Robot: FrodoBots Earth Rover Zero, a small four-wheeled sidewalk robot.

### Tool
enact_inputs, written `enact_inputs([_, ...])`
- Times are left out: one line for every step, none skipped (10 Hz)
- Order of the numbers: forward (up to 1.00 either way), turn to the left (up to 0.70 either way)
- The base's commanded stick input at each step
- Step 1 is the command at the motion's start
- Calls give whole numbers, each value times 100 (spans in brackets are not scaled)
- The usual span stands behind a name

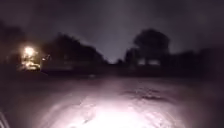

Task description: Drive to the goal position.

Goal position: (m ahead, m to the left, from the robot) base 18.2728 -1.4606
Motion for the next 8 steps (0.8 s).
enact_inputs([70,0])
enact_inputs([70,0])
enact_inputs([70,0])
enact_inputs([70,0])
enact_inputs([70,0])
enact_inputs([70,0])
enact_inputs([70,0])
enact_inputs([70,0])
